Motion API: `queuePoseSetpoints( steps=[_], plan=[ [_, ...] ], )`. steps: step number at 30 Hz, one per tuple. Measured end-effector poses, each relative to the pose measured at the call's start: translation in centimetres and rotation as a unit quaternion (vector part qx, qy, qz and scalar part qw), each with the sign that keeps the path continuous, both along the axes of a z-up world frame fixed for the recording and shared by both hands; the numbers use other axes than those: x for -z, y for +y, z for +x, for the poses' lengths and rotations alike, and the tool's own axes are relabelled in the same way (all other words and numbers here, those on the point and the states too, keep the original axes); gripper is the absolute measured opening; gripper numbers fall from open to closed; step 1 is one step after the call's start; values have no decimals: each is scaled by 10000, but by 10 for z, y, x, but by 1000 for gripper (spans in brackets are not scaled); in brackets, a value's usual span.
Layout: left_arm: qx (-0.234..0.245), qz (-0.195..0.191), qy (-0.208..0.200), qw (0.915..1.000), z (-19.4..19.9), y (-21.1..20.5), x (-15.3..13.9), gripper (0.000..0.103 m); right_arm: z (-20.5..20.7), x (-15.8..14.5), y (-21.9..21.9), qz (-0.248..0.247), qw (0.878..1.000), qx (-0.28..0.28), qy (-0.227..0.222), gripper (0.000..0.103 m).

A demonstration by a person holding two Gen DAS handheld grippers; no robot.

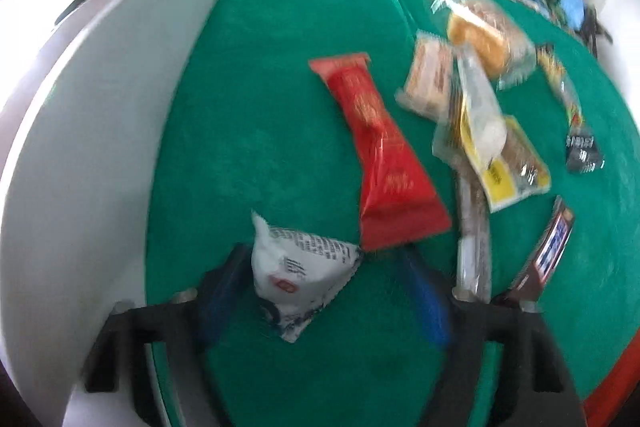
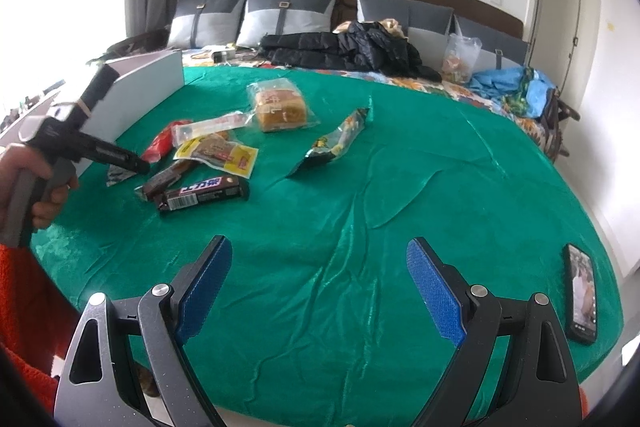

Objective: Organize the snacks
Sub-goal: 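Grasp the white triangular packet with the left tool while the right tool grasps the brown chocolate bar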

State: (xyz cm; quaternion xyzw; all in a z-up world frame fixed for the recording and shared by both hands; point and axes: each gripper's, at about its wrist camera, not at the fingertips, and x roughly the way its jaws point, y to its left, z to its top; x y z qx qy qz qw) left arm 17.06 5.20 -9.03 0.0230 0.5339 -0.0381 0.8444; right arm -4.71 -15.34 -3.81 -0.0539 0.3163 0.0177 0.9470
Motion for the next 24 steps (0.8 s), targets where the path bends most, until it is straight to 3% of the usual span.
queuePoseSetpoints(
  steps=[1, 5, 8, 11, 14, 19, 24],
  plan=[
    [79, -47, -113, 9999, -5, -1, -2, 50, 1, 0, -2, 22, 10000, 23, 20, 91],
    [111, -243, -48, 9996, -30, -4, -5, 49, 2, 3, -13, 135, 9998, 145, 97, 91],
    [140, -348, -70, 9993, -57, -9, -7, 51, 8, 8, -20, 305, 9990, 235, 239, 91],
    [-9, -383, -175, 9991, -74, -7, -6, 60, 17, 18, -26, 654, 9960, 238, 564, 91],
    [-140, -590, -239, 9979, -81, 5, -4, 64, 34, 28, -25, 1356, 9849, 95, 1072, 91],
    [13, -423, -239, 9988, -87, 6, -3, 64, 97, 38, 17, 2396, 9511, -274, 1933, 91],
    [-40, -570, -306, 9979, -91, 12, -10, 64, 159, 54, 70, 2377, 9355, 142, 2612, 88]
  ],
)
